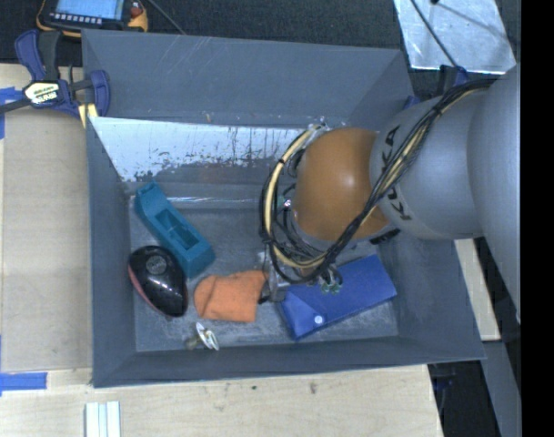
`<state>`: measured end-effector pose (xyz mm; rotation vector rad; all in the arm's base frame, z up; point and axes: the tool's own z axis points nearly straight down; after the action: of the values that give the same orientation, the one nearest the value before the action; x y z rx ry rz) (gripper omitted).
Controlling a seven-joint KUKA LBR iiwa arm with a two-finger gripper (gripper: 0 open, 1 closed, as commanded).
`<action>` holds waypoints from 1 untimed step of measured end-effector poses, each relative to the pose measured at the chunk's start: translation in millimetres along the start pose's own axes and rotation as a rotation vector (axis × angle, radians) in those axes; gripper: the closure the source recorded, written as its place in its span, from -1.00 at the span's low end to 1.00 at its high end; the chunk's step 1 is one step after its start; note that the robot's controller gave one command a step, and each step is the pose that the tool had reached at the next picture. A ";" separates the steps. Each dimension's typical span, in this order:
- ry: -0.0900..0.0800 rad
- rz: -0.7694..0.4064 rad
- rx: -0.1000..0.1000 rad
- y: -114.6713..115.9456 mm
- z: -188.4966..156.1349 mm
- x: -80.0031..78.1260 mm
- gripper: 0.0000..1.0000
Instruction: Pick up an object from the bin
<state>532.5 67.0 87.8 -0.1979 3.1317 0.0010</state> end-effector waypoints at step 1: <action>0.000 0.000 0.000 0.0 0.0 0.0 1.00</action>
Offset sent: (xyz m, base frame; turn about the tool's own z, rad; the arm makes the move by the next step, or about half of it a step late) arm 0.0000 0.0000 0.0000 0.0000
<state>532.5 66.9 87.7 -0.1977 3.1317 0.0010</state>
